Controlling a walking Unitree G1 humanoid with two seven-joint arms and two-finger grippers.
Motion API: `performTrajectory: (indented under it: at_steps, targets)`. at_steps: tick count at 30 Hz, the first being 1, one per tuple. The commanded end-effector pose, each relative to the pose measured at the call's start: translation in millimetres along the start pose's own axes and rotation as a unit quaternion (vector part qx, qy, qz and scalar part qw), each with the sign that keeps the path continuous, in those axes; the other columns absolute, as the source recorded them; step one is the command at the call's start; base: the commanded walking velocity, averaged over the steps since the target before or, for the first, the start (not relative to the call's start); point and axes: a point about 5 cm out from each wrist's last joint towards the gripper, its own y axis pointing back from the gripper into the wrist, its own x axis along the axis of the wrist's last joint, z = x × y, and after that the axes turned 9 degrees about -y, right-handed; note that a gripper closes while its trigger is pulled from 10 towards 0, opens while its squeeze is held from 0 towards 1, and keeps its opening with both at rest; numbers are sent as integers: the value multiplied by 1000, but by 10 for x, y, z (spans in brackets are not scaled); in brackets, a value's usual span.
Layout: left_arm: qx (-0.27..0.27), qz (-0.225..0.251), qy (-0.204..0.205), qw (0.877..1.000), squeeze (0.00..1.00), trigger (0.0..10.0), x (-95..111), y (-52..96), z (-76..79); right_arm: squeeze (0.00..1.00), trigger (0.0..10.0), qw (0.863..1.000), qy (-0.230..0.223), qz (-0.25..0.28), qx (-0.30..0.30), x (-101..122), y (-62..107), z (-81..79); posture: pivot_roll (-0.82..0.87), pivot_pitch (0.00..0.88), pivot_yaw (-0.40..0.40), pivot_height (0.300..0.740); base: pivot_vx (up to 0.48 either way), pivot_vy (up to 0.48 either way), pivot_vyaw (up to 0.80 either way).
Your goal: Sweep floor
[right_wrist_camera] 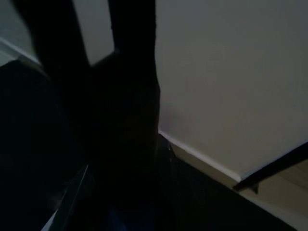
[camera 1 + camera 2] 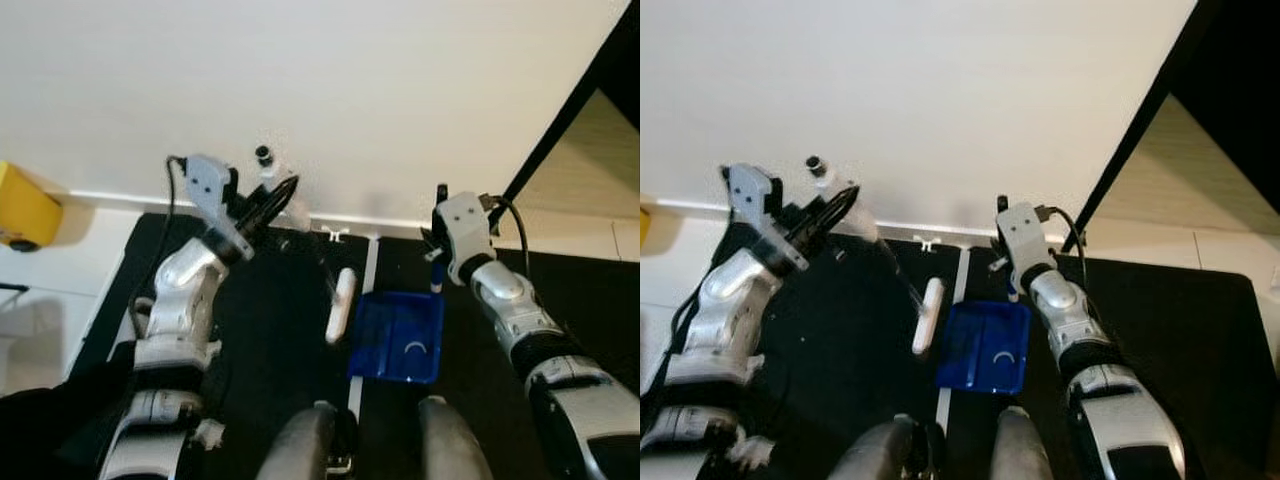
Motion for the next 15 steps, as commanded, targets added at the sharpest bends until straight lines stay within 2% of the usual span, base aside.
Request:
performTrajectory:
  at_steps: [1,2,4,5,6,7,9,13,15]
  targets:
    - [22,-8,-14,1000,0,10000,45,54,-65,0,10000,1000,-18,4,9,-28,15,-53,50,193,103,740,0,0,0]
    - [22,-8,-14,1000,0,10000,45,54,-65,0,10000,1000,-18,4,9,-28,15,-53,50,193,103,740,0,0,0]
    - [78,-34,-70,994,0,10000,166,125,-141,0,10000,998,-41,51,0,119,62,8,52,189,112,740,0,0,0]
    - [78,-34,-70,994,0,10000,166,125,-141,0,10000,998,-41,51,0,119,62,8,52,189,112,740,0,0,0]
    - [100,-37,-91,990,0,10000,227,141,-166,0,10000,996,-52,70,-4,186,81,36,53,188,111,740,0,0,0]
    - [164,-23,-102,981,0,10000,316,144,-261,0,10000,990,-87,110,-20,327,133,102,55,180,116,740,0,0,0]
    - [180,-22,-98,979,0,10000,325,150,-282,0,10000,988,-98,120,-25,361,150,119,54,179,116,740,0,0,0]
    - [156,-10,-88,984,0,10000,337,172,-217,0,10000,982,-118,144,-31,410,255,127,44,171,120,740,0,0,0]
    - [156,-10,-88,984,0,10000,337,172,-217,0,10000,982,-118,144,-31,410,255,127,44,171,120,740,0,0,0]
